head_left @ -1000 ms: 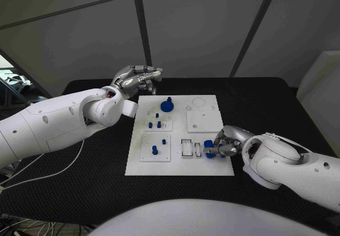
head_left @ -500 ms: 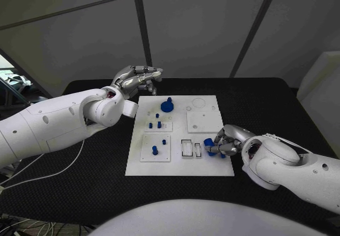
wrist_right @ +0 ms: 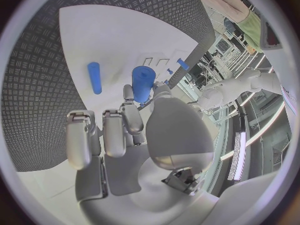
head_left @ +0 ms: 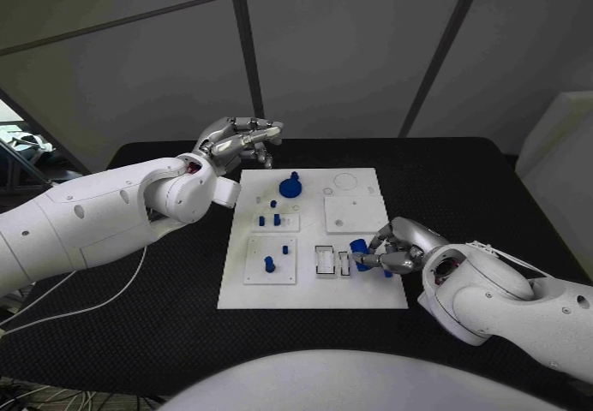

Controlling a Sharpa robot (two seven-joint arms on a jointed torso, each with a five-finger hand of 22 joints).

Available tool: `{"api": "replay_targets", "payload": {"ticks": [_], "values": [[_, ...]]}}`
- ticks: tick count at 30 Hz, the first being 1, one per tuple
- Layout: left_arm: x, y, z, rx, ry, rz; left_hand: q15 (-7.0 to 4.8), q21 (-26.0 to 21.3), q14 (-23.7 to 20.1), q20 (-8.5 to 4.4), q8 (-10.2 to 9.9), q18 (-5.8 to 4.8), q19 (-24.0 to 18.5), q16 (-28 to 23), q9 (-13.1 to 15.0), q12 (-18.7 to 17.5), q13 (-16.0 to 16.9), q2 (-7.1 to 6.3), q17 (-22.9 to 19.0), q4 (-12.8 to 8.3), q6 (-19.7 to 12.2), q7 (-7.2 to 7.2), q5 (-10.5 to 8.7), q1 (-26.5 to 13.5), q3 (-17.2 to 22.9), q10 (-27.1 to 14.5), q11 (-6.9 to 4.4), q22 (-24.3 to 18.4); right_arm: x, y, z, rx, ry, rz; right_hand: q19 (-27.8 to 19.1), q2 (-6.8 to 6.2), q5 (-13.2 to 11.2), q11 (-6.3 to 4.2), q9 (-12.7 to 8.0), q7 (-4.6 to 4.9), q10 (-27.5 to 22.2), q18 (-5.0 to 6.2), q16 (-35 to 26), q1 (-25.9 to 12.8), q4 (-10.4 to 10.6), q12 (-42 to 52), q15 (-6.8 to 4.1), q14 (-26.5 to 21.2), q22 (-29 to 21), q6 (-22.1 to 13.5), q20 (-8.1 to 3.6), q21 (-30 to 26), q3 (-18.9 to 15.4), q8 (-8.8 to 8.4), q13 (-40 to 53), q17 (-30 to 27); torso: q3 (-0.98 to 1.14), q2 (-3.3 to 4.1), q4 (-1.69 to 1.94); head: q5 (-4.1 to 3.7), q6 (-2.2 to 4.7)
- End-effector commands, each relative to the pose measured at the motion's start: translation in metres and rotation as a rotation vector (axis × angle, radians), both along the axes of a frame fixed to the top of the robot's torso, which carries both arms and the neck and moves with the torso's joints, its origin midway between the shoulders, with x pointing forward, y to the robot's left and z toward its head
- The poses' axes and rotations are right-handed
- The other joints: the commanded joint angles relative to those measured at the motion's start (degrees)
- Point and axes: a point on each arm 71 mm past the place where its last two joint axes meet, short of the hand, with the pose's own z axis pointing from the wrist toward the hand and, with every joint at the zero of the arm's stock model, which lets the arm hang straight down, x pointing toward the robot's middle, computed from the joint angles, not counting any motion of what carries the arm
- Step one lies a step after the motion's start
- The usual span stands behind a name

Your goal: Assemble the parts on the task board

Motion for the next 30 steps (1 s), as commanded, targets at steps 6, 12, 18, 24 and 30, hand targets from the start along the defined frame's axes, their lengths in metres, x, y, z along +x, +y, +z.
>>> {"api": "replay_targets", "payload": {"ticks": [6,12,18,24,30], "values": [[0.000,-0.002,0.002,-0.010,-0.007,-0.008,-0.04,-0.26,-0.38,0.26,0.19,-0.23,0.06,0.28,0.02,0.27,-0.09,0.14,-0.06,0.01,-0.36,-0.04,0.19,0.29,-0.24,-0.48,-0.07,-0.09,-0.002,0.009,0.004,0.066,0.011,-0.009,5.70,0.05,0.45,-0.04,0.25,-0.06,0.22,-1.15,0.16,0.05,0.16,-0.19,-0.34,3.36,14.55,0.18,-0.39,0.33,-0.37,0.36,-0.16,0.10,-0.02,0.08,-0.06,0.33,0.17],[0.000,-0.003,0.002,-0.011,-0.007,-0.010,-0.04,-0.26,-0.38,0.26,0.19,-0.23,0.06,0.28,0.02,0.27,-0.09,0.14,-0.06,0.01,-0.36,-0.04,0.19,0.29,-0.24,-0.48,-0.07,-0.09,-0.001,0.024,-0.001,0.070,0.069,0.029,5.70,0.06,0.49,-0.03,0.31,-0.04,0.11,-1.15,0.15,-0.04,0.19,-0.40,-0.34,3.36,14.55,0.07,-0.40,0.33,-0.42,0.34,-0.33,0.09,-0.04,0.08,0.09,0.43,0.16],[0.000,-0.003,0.002,-0.011,-0.008,-0.010,-0.04,-0.26,-0.38,0.26,0.19,-0.23,0.06,0.28,0.02,0.27,-0.09,0.14,-0.06,0.01,-0.36,-0.04,0.19,0.29,-0.24,-0.48,-0.07,-0.09,0.000,0.037,-0.005,0.072,0.097,0.055,5.70,0.09,0.42,-0.02,0.37,-0.03,0.13,-1.15,0.17,-0.11,0.22,-0.37,-0.34,3.36,14.54,0.03,-0.40,0.32,-0.47,0.34,-0.27,0.13,0.02,0.17,0.05,0.71,0.25],[0.000,-0.003,0.002,-0.012,-0.009,-0.010,-0.04,-0.26,-0.38,0.26,0.19,-0.23,0.06,0.28,0.02,0.27,-0.09,0.14,-0.06,0.01,-0.36,-0.04,0.19,0.29,-0.24,-0.48,-0.07,-0.09,0.004,0.044,-0.007,0.069,0.105,0.063,5.70,0.13,0.32,-0.01,0.44,-0.02,0.13,-1.15,0.17,-0.18,0.23,-0.41,-0.34,3.36,14.55,0.00,-0.41,0.33,-0.51,0.35,-0.27,0.12,0.00,0.16,-0.07,0.93,0.22],[0.000,-0.003,0.002,-0.012,-0.009,-0.011,-0.04,-0.26,-0.38,0.26,0.19,-0.23,0.06,0.28,0.02,0.27,-0.09,0.14,-0.06,0.01,-0.36,-0.04,0.19,0.29,-0.24,-0.48,-0.07,-0.09,0.010,0.049,-0.009,0.069,0.097,0.064,5.71,0.21,0.20,-0.02,0.53,-0.02,0.13,-1.15,0.17,-0.26,0.24,-0.43,-0.34,3.36,14.56,-0.03,-0.41,0.33,-0.54,0.37,-0.26,0.14,0.04,0.14,0.02,1.01,0.15]]}}
